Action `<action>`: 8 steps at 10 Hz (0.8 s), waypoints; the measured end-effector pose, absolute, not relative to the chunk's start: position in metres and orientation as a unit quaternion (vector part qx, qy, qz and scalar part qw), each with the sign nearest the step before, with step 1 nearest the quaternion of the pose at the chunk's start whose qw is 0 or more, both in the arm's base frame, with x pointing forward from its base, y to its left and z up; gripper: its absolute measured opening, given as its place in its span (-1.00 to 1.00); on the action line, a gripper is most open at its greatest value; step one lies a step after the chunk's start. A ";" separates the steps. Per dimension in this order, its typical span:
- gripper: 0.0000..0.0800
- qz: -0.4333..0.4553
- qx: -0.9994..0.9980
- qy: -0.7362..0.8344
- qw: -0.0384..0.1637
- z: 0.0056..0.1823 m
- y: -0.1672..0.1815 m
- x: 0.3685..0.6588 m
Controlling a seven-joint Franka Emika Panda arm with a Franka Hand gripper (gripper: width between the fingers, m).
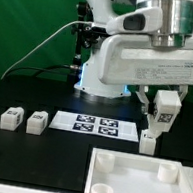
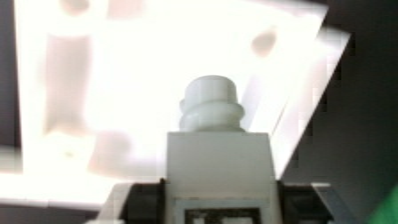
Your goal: Assemble one leg
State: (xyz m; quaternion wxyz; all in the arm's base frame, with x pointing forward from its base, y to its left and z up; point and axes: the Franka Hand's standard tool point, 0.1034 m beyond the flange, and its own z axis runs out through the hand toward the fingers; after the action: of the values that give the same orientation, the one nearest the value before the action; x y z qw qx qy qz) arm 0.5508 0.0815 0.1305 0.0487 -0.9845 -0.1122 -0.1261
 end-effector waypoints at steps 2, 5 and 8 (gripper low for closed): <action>-0.27 -0.204 -0.971 -0.118 0.042 0.134 0.084 0.571; -0.27 -0.322 -0.941 -0.105 0.016 0.123 0.064 0.565; -0.27 -0.293 -0.949 -0.108 0.040 0.125 0.079 0.608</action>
Offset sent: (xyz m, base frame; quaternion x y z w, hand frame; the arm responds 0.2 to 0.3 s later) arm 0.0000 0.0000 0.0000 0.0000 0.1790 0.0000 0.9838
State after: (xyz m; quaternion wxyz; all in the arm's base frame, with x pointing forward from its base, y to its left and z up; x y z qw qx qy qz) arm 0.6075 0.0792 0.1247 0.0400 -0.9491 -0.1080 -0.2933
